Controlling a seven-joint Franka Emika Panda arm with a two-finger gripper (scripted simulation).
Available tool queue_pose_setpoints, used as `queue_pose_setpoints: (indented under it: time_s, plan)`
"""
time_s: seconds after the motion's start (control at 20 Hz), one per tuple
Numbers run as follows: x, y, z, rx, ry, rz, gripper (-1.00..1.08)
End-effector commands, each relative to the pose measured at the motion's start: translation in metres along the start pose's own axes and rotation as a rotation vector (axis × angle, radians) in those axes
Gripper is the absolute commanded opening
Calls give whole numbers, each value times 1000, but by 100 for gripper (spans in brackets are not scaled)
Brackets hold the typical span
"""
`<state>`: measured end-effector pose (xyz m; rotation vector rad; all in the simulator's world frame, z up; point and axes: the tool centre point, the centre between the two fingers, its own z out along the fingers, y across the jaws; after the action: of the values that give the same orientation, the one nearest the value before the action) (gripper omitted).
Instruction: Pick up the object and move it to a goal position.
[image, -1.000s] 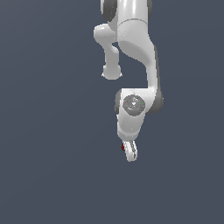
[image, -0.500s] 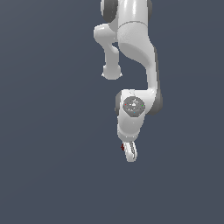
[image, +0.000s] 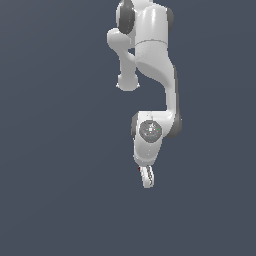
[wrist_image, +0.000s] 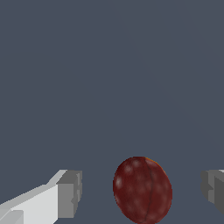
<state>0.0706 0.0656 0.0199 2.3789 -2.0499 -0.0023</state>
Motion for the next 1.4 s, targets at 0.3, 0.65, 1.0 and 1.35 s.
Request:
queue_pose_setpoints:
  time_s: [0.3, 0.65, 1.0, 1.35]
  plan:
    - [0, -2, 3, 2, 0, 0, -100]
    - [0, -2, 3, 2, 0, 0, -100]
    - [14, 4, -3, 2, 0, 0, -100]
    - [63, 25, -25, 2, 0, 0, -100]
